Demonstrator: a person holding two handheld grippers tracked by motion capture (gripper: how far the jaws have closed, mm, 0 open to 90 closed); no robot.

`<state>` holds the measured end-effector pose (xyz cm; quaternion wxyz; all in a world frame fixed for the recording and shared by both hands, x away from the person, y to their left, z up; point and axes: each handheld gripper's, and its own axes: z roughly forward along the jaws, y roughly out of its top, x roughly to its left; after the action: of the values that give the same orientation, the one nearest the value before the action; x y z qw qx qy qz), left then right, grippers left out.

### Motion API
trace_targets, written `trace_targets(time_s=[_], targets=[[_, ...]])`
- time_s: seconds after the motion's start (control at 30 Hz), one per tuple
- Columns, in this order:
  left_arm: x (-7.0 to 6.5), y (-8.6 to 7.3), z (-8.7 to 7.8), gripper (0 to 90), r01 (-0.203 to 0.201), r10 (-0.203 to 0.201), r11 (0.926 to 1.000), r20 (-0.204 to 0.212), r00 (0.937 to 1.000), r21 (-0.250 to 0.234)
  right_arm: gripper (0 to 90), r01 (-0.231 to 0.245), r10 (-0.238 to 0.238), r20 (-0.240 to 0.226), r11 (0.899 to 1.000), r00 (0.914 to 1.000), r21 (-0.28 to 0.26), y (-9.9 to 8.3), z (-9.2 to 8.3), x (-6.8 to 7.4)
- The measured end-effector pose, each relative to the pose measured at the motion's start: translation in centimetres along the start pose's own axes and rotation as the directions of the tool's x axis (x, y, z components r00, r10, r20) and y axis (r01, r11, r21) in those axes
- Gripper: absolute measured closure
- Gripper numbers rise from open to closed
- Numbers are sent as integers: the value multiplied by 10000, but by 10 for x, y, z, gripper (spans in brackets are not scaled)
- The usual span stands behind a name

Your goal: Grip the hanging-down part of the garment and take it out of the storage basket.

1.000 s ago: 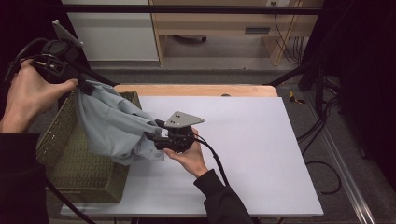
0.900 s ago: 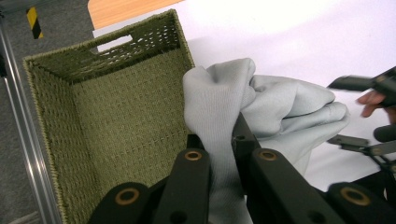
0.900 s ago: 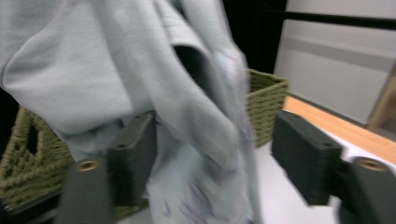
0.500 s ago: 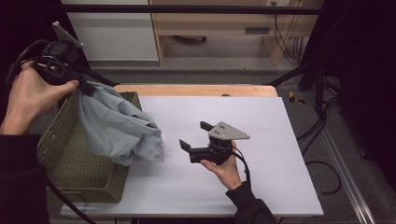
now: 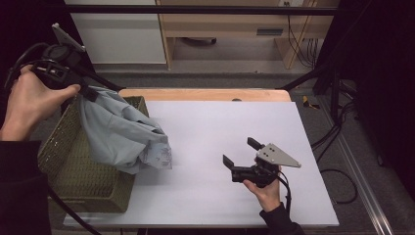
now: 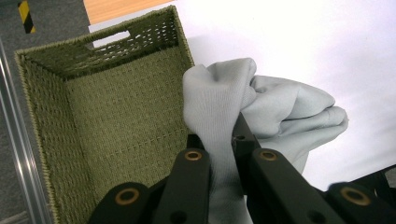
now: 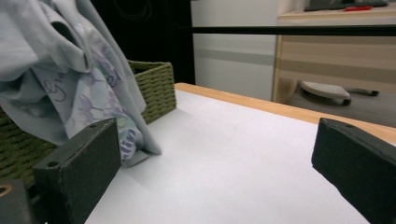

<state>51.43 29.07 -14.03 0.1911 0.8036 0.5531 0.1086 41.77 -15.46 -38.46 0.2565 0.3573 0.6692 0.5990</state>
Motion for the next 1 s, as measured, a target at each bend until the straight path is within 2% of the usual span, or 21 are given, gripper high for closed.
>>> trace_targets(time_s=[0.17,0.27,0.4,0.53,0.67,0.77,1.0], targets=[[1,0,0,871,39,-39,10000,25,10000,1,7,-84,81,447,10000,9990,49,-9,-18,-10],[2,-1,0,870,46,-46,10000,9,10000,5,4,-252,251,515,9997,9984,8,-18,-28,-16],[2,-1,0,870,30,-30,10000,23,10000,8,3,-163,156,861,9998,9962,80,-28,-37,-19],[2,0,0,870,98,-98,9999,99,9999,22,2,-163,147,1023,9998,9946,144,-34,-43,-22],[2,0,1,870,100,-100,10000,122,9999,4,2,-253,253,1135,9997,9932,-14,-39,-49,-22],[2,-1,1,871,68,-68,10000,158,9999,10,2,-198,180,1229,9997,9923,136,-42,-52,-22],[2,-1,1,870,98,-98,10000,131,9999,12,2,-403,387,1317,9991,9905,92,-47,-57,-24]])
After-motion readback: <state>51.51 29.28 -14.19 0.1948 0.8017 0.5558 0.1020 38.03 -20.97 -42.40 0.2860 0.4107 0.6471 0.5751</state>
